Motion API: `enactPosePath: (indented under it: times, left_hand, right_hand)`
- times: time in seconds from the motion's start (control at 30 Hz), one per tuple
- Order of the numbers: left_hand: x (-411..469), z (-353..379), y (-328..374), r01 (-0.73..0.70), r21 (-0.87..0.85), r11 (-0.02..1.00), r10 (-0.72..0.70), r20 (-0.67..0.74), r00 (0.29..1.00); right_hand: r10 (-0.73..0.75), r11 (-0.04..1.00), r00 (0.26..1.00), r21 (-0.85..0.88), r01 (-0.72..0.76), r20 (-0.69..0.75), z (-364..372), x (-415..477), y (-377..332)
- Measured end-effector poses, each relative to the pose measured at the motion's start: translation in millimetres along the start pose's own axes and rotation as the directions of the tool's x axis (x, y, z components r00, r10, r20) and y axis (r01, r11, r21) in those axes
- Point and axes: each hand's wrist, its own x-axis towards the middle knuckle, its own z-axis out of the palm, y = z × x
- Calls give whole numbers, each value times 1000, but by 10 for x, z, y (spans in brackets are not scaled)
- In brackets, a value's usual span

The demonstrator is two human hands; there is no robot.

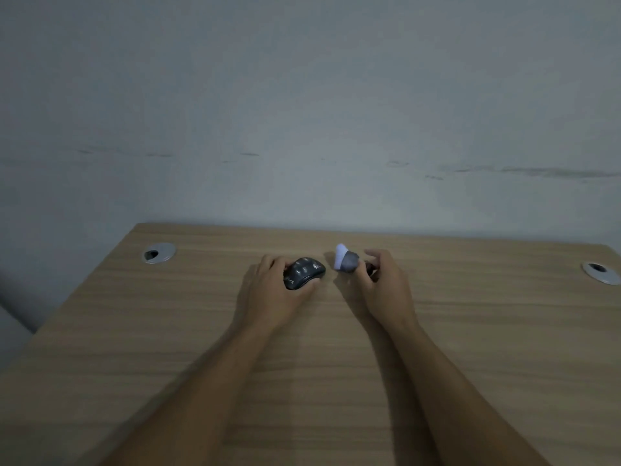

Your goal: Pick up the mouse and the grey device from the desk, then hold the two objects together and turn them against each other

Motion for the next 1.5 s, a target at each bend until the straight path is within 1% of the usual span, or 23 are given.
enactPosePath:
  times: [0.13,0.2,0.3,0.37,0.43,0.5,0.67,0.77,0.83,0.93,1.07,1.13,1.2,1.27,1.37,1.5]
  left_hand:
    - [-7,-41,-38,-4,-86,996,1,-37,999]
    - [-17,-68,-35,-12,-132,991,10,-16,1000]
    - [-7,-69,-23,-33,-167,985,36,17,999]
    - [28,-54,-29,-48,-188,981,53,23,998]
    - [57,-38,-26,-59,-207,976,68,35,997]
    - [99,-2,-29,-68,-264,962,84,50,995]
    - [188,60,-51,-75,-358,931,103,58,993]
    - [210,74,-75,-67,-406,911,109,81,991]
    - [210,69,-86,-65,-439,896,111,82,990]
    - [216,69,-98,-76,-461,884,125,76,989]
    - [212,57,-77,-79,-458,886,128,77,989]
    - [226,62,-82,-75,-454,888,121,73,990]
    - [242,74,-109,-76,-449,890,118,65,991]
    - [247,75,-131,-77,-454,888,116,60,991]
    - [248,69,-152,-66,-490,869,120,80,990]
    - [255,96,-154,-74,-526,847,137,82,987]
  right_hand:
    - [-36,998,996,49,40,-82,-30,-4,67]
    - [-25,994,991,98,38,-128,-48,24,86]
    - [-16,980,992,195,40,-122,-54,82,102]
    - [-41,974,995,218,61,-96,-24,129,111]
    - [-65,971,994,226,83,-86,16,146,99]
    - [-95,967,990,225,116,-103,63,156,78]
    - [-247,942,954,190,277,-169,170,120,-33]
    - [-324,927,935,148,344,-144,215,92,-79]
    - [-331,932,935,113,345,-124,224,106,-56]
    - [-286,953,947,59,297,-147,221,155,6]
    - [-236,964,951,78,255,-199,199,156,-25]
    - [-268,951,947,109,289,-177,204,128,-71]
    - [-308,939,944,123,322,-120,228,102,-97]
    - [-315,941,945,102,324,-92,248,109,-87]
    - [-282,957,951,29,288,-129,248,160,-38]
    - [-258,960,948,58,273,-188,229,131,-93]
